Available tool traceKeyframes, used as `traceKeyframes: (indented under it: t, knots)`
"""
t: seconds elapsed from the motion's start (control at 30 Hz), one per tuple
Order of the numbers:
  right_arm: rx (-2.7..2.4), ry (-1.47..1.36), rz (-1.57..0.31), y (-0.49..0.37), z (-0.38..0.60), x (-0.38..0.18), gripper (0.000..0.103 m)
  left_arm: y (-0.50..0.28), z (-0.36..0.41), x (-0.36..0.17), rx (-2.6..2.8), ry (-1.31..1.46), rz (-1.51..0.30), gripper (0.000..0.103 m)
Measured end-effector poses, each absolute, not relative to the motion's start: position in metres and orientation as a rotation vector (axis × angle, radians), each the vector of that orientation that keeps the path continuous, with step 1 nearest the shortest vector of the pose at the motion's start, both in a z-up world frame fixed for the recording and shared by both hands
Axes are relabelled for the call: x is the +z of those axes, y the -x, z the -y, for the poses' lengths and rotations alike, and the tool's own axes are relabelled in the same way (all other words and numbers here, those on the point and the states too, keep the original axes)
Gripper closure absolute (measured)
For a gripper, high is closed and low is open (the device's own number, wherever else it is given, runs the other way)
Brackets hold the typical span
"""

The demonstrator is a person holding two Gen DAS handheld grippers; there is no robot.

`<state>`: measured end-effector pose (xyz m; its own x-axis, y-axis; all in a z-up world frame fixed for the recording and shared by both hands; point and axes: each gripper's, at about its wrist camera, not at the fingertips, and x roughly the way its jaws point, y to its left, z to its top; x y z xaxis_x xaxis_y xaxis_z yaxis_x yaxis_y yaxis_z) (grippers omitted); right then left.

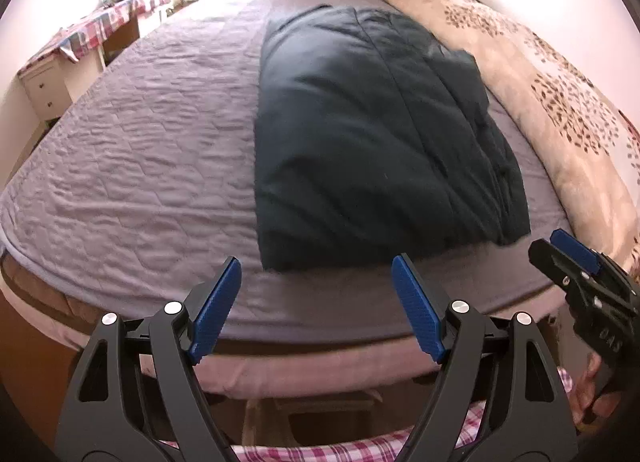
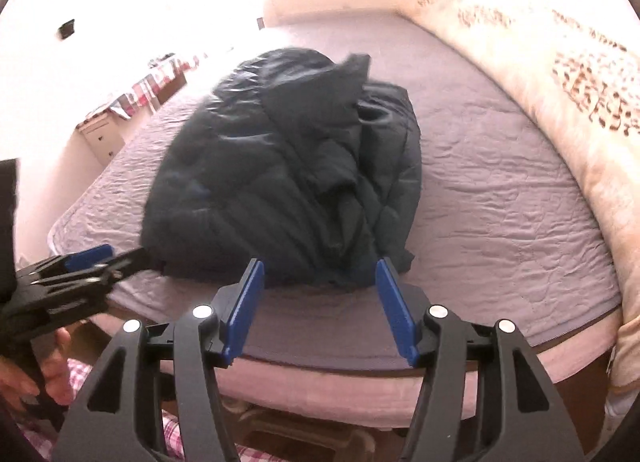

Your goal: Fold large clothes

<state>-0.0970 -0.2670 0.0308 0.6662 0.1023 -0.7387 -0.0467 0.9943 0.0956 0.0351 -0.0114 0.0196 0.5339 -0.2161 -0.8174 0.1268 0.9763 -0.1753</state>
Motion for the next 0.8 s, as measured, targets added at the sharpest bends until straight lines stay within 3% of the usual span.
traceKeyframes:
  t: [0.8]
  knots:
    - [0.075, -0.043, -1.019, 0.112, 0.257, -0.005, 0.045, -0.006, 0.011, 0.025, -0.205, 0.076, -0.963, 0.026]
